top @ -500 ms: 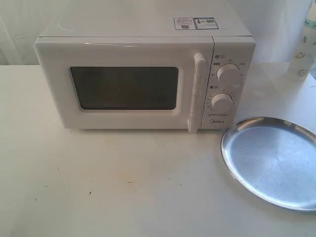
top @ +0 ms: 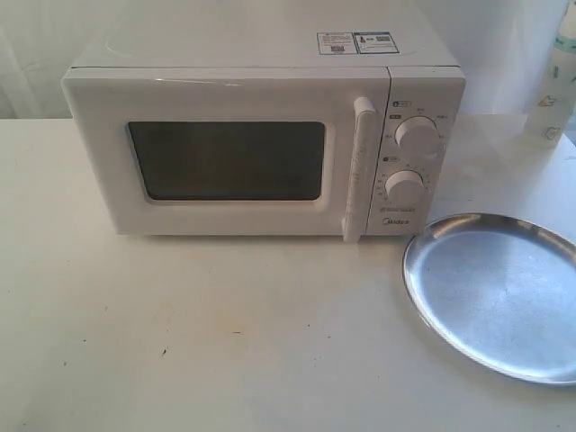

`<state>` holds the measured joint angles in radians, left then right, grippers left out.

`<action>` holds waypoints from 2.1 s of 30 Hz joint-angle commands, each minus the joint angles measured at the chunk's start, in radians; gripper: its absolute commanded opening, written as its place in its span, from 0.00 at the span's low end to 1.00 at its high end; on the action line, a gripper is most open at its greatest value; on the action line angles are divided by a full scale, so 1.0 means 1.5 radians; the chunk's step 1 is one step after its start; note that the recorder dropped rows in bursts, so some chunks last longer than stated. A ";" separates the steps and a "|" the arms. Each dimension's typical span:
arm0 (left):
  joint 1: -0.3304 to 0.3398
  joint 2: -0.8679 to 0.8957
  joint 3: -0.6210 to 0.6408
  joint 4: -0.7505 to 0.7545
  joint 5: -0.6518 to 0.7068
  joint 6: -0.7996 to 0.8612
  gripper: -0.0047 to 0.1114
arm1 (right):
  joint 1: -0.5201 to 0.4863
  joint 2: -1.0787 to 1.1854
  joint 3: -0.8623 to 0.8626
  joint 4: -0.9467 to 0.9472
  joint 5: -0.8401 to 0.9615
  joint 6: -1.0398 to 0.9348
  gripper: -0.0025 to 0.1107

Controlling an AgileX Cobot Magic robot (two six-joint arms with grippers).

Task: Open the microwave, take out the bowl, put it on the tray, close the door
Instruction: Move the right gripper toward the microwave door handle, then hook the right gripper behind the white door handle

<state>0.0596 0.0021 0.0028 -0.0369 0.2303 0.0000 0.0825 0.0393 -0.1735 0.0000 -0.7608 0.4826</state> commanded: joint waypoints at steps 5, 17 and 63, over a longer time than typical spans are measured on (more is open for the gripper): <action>-0.002 -0.001 -0.002 -0.005 0.002 0.000 0.04 | -0.001 0.250 -0.300 -0.007 -0.004 -0.100 0.02; -0.002 -0.001 -0.002 -0.005 0.002 0.000 0.04 | 0.011 0.825 -0.420 -0.943 -0.307 0.295 0.02; -0.002 -0.001 -0.002 -0.005 0.002 0.000 0.04 | 0.086 1.255 -0.422 -0.707 -0.222 -0.055 0.54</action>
<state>0.0596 0.0021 0.0028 -0.0369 0.2303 0.0000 0.1770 1.9003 -0.7969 -1.1246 -1.0944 0.4692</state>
